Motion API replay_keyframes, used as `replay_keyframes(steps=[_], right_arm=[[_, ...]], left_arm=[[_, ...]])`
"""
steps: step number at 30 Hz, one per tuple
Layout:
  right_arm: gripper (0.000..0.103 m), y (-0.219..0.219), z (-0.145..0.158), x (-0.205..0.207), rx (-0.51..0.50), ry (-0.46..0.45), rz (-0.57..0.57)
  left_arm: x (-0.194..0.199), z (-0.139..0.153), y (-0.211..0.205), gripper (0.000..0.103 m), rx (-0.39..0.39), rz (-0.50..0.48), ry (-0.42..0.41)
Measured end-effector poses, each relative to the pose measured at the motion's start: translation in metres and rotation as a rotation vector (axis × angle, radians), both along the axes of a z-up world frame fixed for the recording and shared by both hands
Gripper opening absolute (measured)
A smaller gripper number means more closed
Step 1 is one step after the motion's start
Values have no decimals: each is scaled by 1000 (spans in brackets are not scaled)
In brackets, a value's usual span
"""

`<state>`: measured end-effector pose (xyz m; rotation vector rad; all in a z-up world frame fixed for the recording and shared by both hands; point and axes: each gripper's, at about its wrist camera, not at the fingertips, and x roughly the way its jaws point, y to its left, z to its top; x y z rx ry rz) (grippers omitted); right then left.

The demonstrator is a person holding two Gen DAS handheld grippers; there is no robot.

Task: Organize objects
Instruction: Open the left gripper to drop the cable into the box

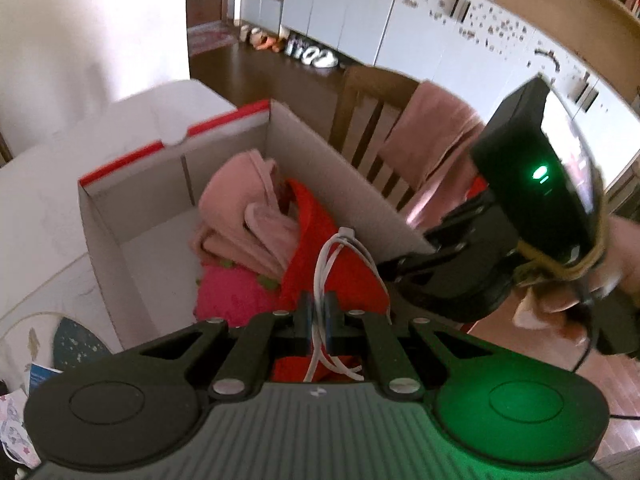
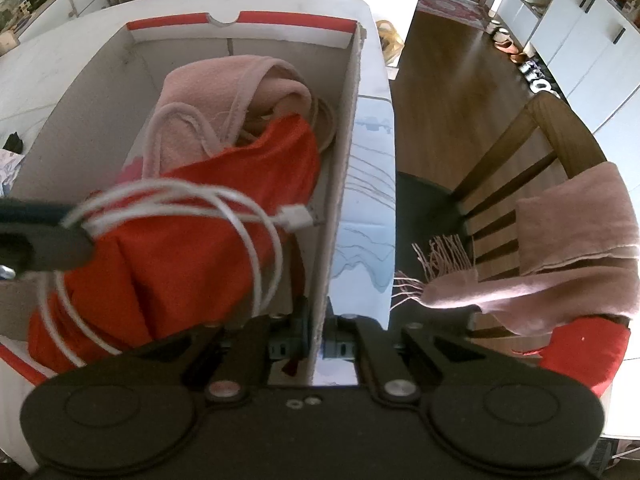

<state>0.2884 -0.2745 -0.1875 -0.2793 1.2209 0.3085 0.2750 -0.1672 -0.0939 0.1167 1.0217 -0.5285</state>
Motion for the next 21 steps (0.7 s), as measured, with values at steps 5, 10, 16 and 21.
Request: replay_keyframes(steps=[5,10,16,21], right_arm=[[4,1,-1,-2,2,1,3],[4,1,-1,-3,3,1,5],[4,0,-1,-4,4,1,15],[4,1,-1,-5,1,0,33]], left_arm=[[3,-14,-4,5,40,-21,23],[3,-22,-4,5,61,-34,53],[3,-28,-2,7,71,-31,80],[-3,-29,-5,47,100,-43,61]])
